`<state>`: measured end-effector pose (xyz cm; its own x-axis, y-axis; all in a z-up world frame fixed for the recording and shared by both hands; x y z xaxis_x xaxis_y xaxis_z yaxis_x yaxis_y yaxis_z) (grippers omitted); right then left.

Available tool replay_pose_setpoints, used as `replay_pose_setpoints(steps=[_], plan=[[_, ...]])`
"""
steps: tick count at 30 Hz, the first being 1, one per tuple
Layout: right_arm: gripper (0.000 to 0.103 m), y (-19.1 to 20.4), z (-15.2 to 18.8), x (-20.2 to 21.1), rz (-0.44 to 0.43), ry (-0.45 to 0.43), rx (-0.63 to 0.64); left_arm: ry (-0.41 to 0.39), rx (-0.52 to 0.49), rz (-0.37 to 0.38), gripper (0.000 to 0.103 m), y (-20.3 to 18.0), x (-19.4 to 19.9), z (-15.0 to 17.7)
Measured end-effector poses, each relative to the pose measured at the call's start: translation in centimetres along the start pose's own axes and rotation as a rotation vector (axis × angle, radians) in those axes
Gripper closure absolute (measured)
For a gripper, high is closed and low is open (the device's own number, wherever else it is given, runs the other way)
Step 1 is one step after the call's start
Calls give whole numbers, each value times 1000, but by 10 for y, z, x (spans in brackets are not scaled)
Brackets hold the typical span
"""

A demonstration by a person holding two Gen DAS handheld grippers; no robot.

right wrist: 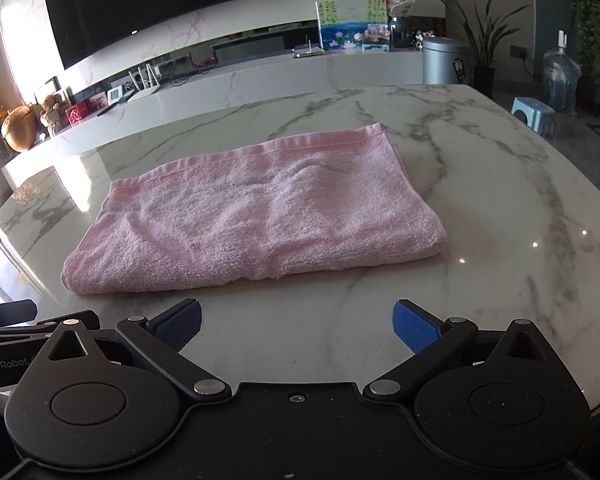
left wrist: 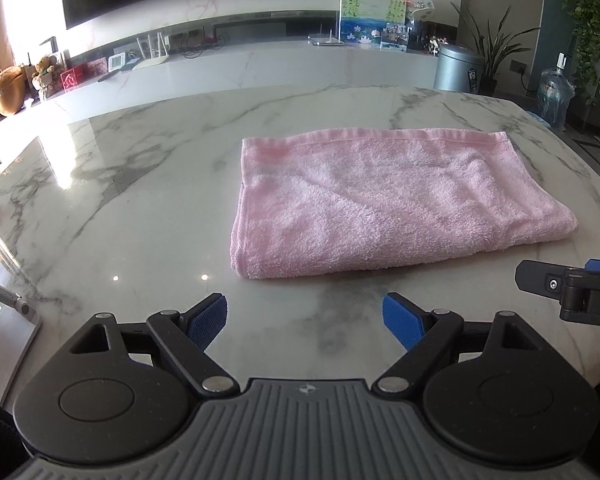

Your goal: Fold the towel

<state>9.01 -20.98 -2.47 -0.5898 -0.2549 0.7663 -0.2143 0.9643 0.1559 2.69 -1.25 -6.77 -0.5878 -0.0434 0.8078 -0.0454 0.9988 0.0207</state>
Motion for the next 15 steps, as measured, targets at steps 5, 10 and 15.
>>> replay_pose_setpoints(steps=[5, 10, 15], plan=[[1, 3, 0, 4, -16, -17, 2, 0, 33, 0, 18, 4, 1, 0], [1, 7, 2, 5, -14, -20, 14, 11, 27, -13, 18, 4, -2, 2], [1, 6, 3, 7, -16, -17, 11, 16, 26, -15, 18, 3, -1, 4]])
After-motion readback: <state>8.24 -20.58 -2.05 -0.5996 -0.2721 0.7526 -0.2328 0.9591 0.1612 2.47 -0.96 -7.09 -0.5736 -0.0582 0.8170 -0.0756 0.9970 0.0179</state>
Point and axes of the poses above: each gripper's, at about its wrist camera, not at the fingertips, and x roughly against the way its jaws point, y to its left, z to its underside, the point moved 10 cm from there along -x, roughly the way its jaws point, and after that the axes turned 8 degrees about y, right-handed, at the moved point
